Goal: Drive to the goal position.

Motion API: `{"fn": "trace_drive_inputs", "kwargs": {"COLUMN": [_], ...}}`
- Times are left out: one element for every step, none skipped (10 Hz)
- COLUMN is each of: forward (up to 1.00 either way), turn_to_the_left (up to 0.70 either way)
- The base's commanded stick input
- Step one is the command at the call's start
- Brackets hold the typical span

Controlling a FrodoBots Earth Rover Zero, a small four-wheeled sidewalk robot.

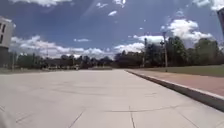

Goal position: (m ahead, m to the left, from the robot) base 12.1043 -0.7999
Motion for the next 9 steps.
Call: {"fn": "trace_drive_inputs", "kwargs": {"forward": [0.70,0.70,0.70,0.70,0.70,0.70,0.70,0.70,0.70], "turn_to_the_left": [0.00,0.00,0.00,0.00,0.00,0.00,0.00,0.00,0.00]}}
